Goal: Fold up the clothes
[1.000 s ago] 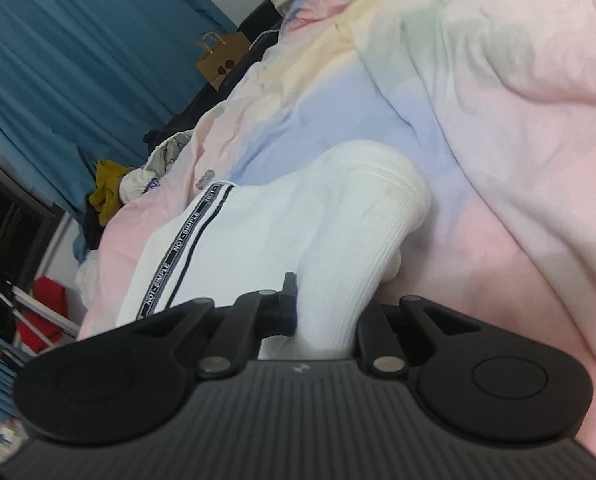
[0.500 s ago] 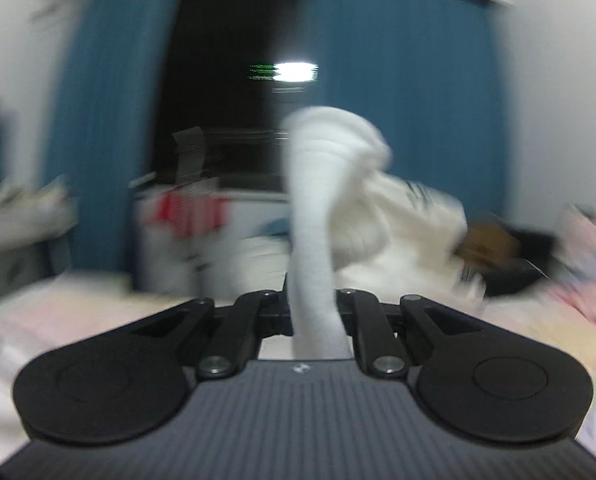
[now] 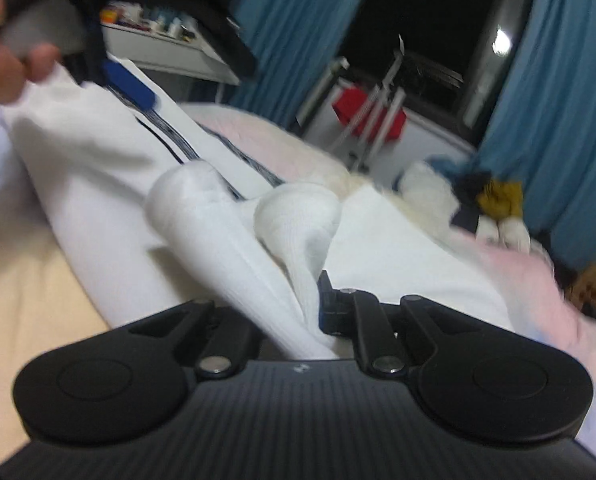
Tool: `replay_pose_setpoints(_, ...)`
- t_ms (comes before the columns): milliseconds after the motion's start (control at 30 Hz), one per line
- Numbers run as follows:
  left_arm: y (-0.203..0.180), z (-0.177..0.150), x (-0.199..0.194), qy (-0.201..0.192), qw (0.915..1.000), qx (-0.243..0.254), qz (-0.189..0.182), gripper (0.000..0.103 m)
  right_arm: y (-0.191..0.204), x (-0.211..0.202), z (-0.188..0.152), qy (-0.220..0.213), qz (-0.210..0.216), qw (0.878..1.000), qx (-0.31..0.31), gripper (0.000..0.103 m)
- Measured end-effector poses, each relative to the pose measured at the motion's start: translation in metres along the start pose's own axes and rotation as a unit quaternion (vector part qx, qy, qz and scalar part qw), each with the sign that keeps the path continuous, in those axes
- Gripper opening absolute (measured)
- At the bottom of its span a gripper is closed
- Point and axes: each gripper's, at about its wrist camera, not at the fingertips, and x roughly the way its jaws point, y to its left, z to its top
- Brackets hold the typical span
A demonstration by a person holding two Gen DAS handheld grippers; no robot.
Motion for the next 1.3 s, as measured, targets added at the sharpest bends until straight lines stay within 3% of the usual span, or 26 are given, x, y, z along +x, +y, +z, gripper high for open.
replay_pose_setpoints(133, -0.009, -0.013, 0.008, 0.017, 0.9996, 0.021, 0.002, 0.097, 0.011, 0.021, -0.002, 0.029, 0.032, 0.999, 0.022, 0.012)
replay_pose_setpoints(267, -0.015, -0.027, 0.014, 0.033, 0.9981, 0.043, 0.027, 0.097, 0.001, 0.022, -0.001, 0.02, 0.047, 0.997, 0.058, 0.013)
replay_pose_setpoints(567, -0.033, -0.042, 0.013, 0.046, 0.9939, 0.088, 0.047, 0.097, 0.003, 0.021, 0.008, 0.034, 0.054, 0.992, 0.105, 0.018)
replay_pose_setpoints(667, -0.038, -0.042, 0.019, 0.055, 0.9892, 0.121, 0.061, 0.097, -0.002, 0.018, 0.01, 0.032, 0.066, 0.989, 0.127, 0.032)
replay_pose_setpoints(733, -0.036, -0.041, 0.021, 0.055, 0.9873, 0.133, 0.068, 0.097, -0.006, 0.01, 0.007, 0.028, 0.081, 0.985, 0.148, 0.054)
replay_pose_setpoints(767, -0.034, -0.04, 0.023, 0.055, 0.9868, 0.135, 0.07, 0.097, -0.009, 0.006, 0.006, 0.029, 0.088, 0.983, 0.158, 0.059)
replay_pose_setpoints(933, -0.026, -0.046, 0.037, 0.081, 0.9819, 0.139, 0.099, 0.097, -0.024, -0.024, 0.005, 0.042, 0.119, 0.968, 0.216, 0.063)
replay_pose_setpoints(1067, -0.017, -0.053, 0.05, 0.104, 0.9772, 0.144, 0.116, 0.096, -0.055, -0.051, 0.005, 0.045, 0.101, 0.952, 0.285, 0.063)
replay_pose_setpoints(1300, -0.018, -0.061, 0.061, 0.112, 0.9696, 0.171, 0.135, 0.096, -0.09, -0.047, -0.008, 0.032, 0.009, 0.944, 0.328, 0.063)
